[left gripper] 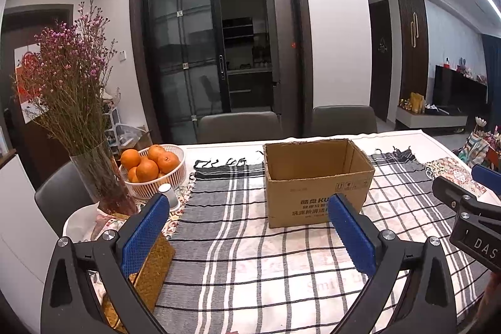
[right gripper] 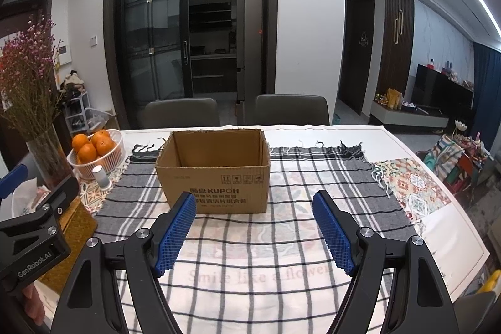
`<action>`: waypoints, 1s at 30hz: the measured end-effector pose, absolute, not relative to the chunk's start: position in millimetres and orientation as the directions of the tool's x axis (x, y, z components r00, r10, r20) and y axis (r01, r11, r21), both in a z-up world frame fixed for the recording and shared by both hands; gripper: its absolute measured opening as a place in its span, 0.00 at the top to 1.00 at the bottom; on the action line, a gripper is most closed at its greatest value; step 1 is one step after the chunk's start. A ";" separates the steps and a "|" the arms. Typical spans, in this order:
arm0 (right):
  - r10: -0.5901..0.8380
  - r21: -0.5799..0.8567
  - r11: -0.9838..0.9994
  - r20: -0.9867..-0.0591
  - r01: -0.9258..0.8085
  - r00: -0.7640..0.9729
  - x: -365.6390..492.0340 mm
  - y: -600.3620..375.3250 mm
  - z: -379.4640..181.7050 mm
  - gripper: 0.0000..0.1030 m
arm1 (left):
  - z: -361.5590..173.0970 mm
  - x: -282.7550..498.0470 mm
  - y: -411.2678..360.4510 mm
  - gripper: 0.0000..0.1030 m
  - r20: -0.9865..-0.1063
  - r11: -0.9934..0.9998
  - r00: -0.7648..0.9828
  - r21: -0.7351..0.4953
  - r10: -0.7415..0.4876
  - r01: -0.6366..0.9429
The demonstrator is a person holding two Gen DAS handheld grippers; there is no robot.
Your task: Organize rigid objects
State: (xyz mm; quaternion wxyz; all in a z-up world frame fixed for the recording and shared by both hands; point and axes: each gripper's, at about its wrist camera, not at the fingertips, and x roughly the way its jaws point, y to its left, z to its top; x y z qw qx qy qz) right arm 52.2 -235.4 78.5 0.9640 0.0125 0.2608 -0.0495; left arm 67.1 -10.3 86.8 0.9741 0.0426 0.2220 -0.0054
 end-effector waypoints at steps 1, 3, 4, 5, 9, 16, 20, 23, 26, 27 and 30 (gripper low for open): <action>-0.091 -0.003 0.995 -0.503 0.104 0.860 51.6 -235.4 79.1 0.24 | 87.0 66.7 -10.2 0.00 -0.432 0.996 0.902 0.081 0.008 0.030; -0.093 -0.005 0.994 -0.500 0.105 0.861 50.8 -235.0 79.9 0.24 | 86.9 66.4 -10.1 0.00 -0.432 0.996 0.902 0.080 0.007 0.030; -0.093 -0.004 0.994 -0.500 0.105 0.861 50.7 -234.9 80.1 0.24 | 86.8 66.2 -10.2 0.00 -0.432 0.996 0.902 0.078 0.006 0.031; -0.092 -0.004 0.995 -0.499 0.104 0.862 50.8 -234.7 80.2 0.24 | 86.7 66.3 -10.3 0.00 -0.435 0.996 0.901 0.077 0.005 0.032; -0.092 -0.003 0.994 -0.497 0.105 0.863 49.8 -234.1 81.3 0.24 | 87.0 66.2 -9.6 0.00 -0.435 0.997 0.901 0.074 0.001 0.035; -0.096 -0.007 0.994 -0.496 0.107 0.863 50.7 -234.0 82.6 0.24 | 86.8 66.4 -9.9 0.00 -0.434 0.997 0.901 0.071 -0.001 0.035; -0.096 -0.007 0.994 -0.495 0.107 0.863 50.0 -234.0 84.0 0.24 | 86.5 66.2 -10.3 0.00 -0.435 0.997 0.901 0.071 0.000 0.035; -0.097 -0.005 0.994 -0.495 0.108 0.864 49.9 -233.9 84.3 0.24 | 86.2 65.9 -10.0 0.00 -0.435 0.997 0.900 0.073 0.001 0.034; -0.099 -0.006 0.994 -0.494 0.110 0.864 49.6 -234.7 84.5 0.24 | 86.2 65.7 -10.2 0.00 -0.436 0.997 0.900 0.073 -0.001 0.036; -0.097 -0.005 0.994 -0.494 0.109 0.864 49.6 -234.8 84.7 0.24 | 86.2 65.4 -10.3 0.00 -0.435 0.997 0.900 0.072 -0.002 0.037; -0.098 -0.006 0.994 -0.494 0.110 0.864 49.8 -234.8 84.6 0.24 | 86.0 65.2 -10.8 0.00 -0.434 0.997 0.901 0.074 0.000 0.035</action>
